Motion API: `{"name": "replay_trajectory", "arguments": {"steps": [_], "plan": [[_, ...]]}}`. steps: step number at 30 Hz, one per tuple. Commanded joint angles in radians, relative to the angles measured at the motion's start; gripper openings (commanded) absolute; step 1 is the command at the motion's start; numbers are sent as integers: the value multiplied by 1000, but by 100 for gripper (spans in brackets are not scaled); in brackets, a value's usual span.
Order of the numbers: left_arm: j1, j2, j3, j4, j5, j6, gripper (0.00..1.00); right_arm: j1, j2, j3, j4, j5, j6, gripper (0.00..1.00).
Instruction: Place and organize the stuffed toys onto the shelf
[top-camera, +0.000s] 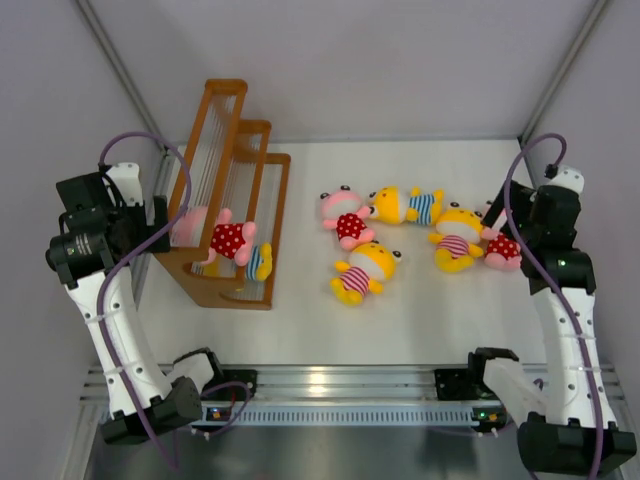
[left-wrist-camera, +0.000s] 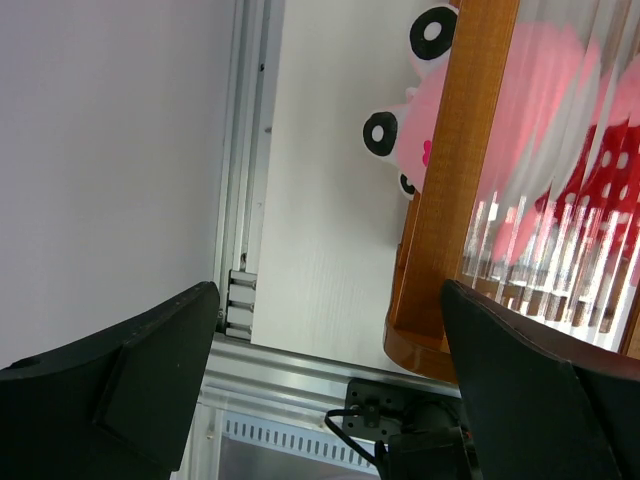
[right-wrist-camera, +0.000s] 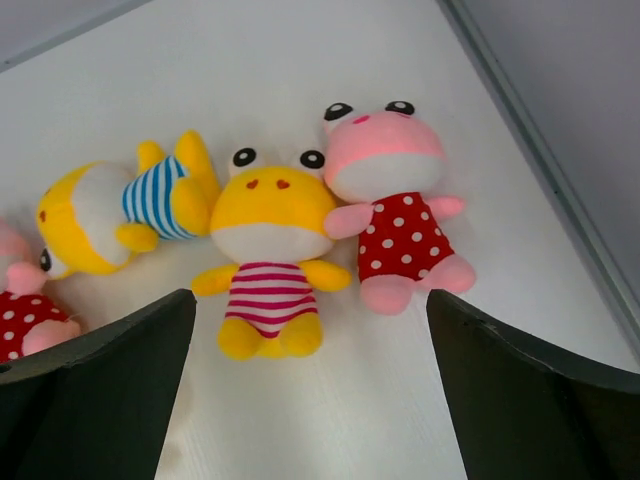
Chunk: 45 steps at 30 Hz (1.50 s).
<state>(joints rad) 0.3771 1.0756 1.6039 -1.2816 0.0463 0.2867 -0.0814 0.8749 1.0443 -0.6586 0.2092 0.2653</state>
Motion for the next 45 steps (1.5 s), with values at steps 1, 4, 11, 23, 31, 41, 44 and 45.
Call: {"name": "replay_trajectory", "arguments": {"steps": [1,4,11,23,31,41,44,45], "plan": [[-1,-9,4,4,-8,-9,98,-3,-42,60,39,-111,37,99],[-1,-8,11,5,-2,-9,98,-3,-71,46,77,-204,58,99],[-1,-14,24,1,26,0,98,-3,-64,-36,290,-691,170,99],[-1,-13,18,1,86,2,98,362,122,-185,347,-421,396,92],[-4,-6,11,2,90,6,98,421,174,-325,410,-292,405,95],[-10,-2,14,-2,60,14,98,160,531,-18,400,-356,224,89],[-10,7,19,-4,47,12,98,140,671,81,381,-341,183,89],[-10,9,19,-5,49,11,98,138,705,106,369,-341,175,89]]}}
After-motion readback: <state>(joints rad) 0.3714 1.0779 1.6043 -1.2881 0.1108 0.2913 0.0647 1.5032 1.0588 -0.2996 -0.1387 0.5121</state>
